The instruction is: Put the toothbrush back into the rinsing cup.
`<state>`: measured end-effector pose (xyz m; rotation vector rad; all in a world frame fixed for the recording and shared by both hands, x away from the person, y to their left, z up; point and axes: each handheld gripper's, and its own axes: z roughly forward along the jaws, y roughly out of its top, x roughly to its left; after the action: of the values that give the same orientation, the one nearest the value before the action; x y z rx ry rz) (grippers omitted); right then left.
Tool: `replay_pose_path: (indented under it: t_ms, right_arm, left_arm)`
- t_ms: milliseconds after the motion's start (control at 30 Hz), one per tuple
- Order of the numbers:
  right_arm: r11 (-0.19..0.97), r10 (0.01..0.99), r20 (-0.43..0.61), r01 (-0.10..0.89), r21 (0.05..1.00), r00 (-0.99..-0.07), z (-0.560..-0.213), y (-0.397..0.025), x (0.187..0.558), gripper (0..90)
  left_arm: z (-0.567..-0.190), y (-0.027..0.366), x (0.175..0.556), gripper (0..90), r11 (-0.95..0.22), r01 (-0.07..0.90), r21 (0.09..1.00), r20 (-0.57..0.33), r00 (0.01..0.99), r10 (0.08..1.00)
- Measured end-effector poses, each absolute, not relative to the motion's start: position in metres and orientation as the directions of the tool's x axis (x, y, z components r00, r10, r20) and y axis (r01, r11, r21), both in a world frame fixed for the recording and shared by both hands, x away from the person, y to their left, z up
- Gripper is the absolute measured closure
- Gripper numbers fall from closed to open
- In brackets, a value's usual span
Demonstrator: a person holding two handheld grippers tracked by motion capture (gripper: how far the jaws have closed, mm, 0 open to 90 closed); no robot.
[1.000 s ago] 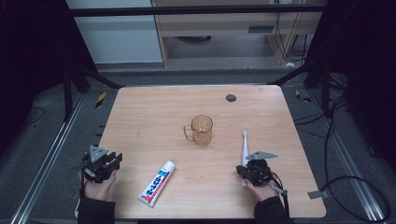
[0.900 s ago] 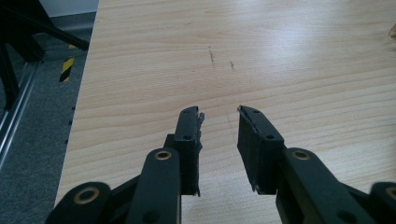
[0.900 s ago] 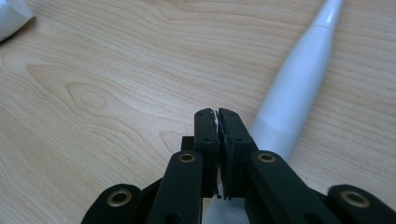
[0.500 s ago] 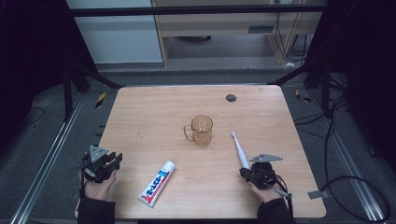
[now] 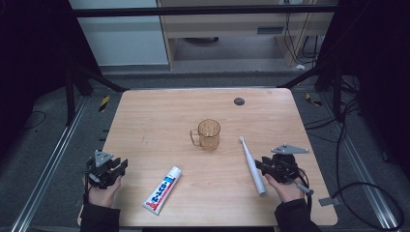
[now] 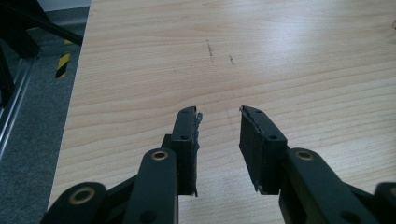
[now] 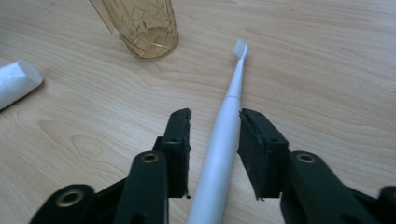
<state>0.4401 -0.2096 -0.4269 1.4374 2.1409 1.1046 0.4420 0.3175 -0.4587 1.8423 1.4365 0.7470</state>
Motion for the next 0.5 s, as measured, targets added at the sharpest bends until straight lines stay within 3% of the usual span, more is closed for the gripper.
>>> replay_pose_path:
  t_ms: [200,500]
  right_arm:
    - [0.224,0.892,0.112,0.644,0.732,-0.438,-0.409,-0.205,0.456,51.9]
    - [0.254,0.900,0.082,0.670,0.697,-0.427,-0.398,-0.196,0.480,47.4]
  left_arm:
    - [-0.459,0.317,0.443,63.7,-0.174,0.587,0.790,0.040,0.233,0.972]
    - [-0.460,0.318,0.444,62.5,-0.170,0.591,0.788,0.038,0.230,0.972]
